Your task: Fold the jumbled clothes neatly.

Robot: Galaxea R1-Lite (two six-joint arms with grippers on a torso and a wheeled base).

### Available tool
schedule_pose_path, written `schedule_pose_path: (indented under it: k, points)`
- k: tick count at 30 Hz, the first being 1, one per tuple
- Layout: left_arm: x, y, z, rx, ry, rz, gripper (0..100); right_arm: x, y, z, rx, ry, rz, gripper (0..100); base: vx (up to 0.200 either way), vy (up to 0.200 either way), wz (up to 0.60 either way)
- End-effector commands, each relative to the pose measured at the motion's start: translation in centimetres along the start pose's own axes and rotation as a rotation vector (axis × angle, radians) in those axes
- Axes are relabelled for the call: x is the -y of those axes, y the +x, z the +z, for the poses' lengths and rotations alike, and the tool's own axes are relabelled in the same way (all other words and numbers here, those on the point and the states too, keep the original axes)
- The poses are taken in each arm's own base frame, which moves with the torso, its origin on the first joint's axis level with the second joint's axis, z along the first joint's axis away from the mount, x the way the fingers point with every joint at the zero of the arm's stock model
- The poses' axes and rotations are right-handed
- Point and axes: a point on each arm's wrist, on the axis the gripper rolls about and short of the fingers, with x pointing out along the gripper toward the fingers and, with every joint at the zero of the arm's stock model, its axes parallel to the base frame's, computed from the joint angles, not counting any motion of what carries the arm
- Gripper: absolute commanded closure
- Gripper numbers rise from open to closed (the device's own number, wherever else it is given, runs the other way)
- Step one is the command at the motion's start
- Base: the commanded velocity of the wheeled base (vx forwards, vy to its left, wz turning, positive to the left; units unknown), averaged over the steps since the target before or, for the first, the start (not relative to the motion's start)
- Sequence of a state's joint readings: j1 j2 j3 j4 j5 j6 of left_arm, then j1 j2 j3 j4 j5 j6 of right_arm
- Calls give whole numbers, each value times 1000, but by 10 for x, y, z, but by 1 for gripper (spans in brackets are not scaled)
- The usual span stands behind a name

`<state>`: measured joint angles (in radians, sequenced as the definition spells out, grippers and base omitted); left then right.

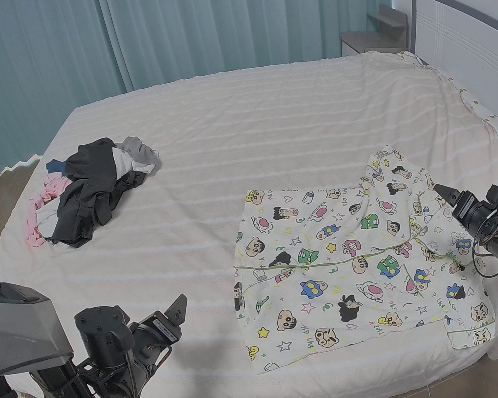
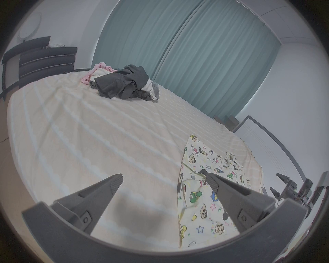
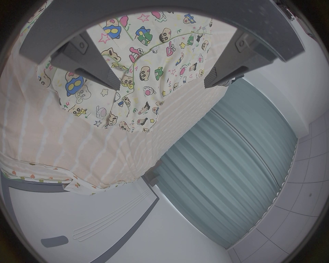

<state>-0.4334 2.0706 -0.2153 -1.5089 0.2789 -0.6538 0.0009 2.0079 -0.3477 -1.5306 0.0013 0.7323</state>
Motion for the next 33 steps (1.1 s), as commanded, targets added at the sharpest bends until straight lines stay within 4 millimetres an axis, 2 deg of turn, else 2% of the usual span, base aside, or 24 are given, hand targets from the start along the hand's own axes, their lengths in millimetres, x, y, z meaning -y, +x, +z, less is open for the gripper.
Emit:
schedule_pose_path:
  k: [1, 7, 11, 15, 16, 17, 19, 24, 31, 33]
  points:
    - [6, 12, 7, 33, -3, -18, 0, -5, -4, 2, 4, -2, 17, 0, 200, 0, 0]
    - [5, 31, -7, 3, 98, -8, 0, -5, -5, 1, 0, -10, 17, 0, 200, 0, 0]
    - [11, 44, -16, -2, 110, -26, 0, -5, -4, 1, -1, -10, 16, 0, 200, 0, 0]
    - [15, 39, -39, -83, 140, -42, 0, -4, -5, 0, -4, -10, 14, 0, 50, 0, 0]
    - [15, 39, -39, -83, 140, -42, 0, -4, -5, 0, -4, -10, 14, 0, 0, 0, 0]
    - [14, 40, -53, -132, 161, -47, 0, -5, -4, -2, -10, -11, 17, 0, 0, 0, 0]
    - [16, 40, -61, -159, 160, -62, 0, -6, -5, -4, -18, -11, 16, 0, 0, 0, 0]
    - [26, 42, -59, -226, 40, -186, 0, -8, -7, -7, -30, -15, 23, 0, 0, 0, 0]
    - [32, 53, -55, -238, -10, -254, 0, -7, -7, -8, -32, -24, 19, 0, 0, 0, 0]
    - [38, 55, -52, -279, -94, -320, 0, -7, -7, -8, -31, -29, 18, 0, 0, 0, 0]
